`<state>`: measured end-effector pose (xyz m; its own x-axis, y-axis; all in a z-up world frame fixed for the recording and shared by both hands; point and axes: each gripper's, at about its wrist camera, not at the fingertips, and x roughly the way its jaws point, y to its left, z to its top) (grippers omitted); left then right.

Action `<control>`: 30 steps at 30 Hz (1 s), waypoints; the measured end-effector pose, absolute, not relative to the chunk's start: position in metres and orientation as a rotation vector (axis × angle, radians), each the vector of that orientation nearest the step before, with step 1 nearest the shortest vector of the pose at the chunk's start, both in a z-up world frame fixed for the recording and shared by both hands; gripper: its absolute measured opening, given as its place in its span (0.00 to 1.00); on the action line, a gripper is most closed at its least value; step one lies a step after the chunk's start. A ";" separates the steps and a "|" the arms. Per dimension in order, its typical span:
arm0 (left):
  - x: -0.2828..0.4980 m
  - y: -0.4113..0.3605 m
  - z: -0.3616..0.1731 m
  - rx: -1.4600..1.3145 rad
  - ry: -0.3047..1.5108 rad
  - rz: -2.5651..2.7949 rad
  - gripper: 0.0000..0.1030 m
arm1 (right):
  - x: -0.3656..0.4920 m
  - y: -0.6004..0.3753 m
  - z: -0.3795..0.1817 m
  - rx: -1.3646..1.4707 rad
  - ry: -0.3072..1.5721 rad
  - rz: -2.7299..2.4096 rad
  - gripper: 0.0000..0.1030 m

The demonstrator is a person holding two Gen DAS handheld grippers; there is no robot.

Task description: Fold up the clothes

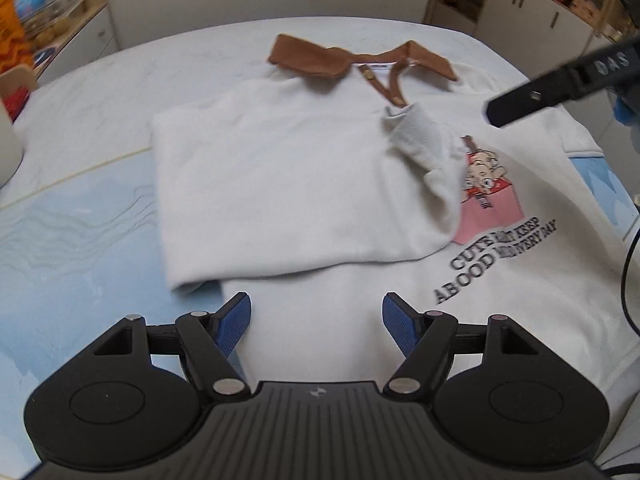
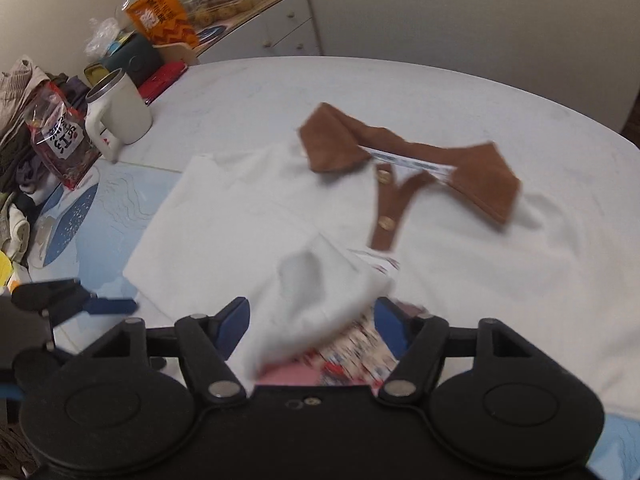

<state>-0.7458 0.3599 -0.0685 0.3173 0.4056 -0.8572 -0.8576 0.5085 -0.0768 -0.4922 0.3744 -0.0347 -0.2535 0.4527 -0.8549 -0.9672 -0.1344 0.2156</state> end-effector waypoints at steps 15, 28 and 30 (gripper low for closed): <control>-0.748 0.372 -0.083 -0.638 0.887 1.017 0.70 | -0.494 0.380 -0.049 -0.770 0.952 1.643 1.00; -0.742 0.381 -0.081 -0.640 0.901 1.071 0.72 | -0.341 0.276 -0.046 -0.404 1.096 1.412 1.00; -0.740 0.385 -0.081 -0.641 0.901 1.085 0.72 | -0.336 0.269 -0.060 -0.388 1.147 1.392 1.00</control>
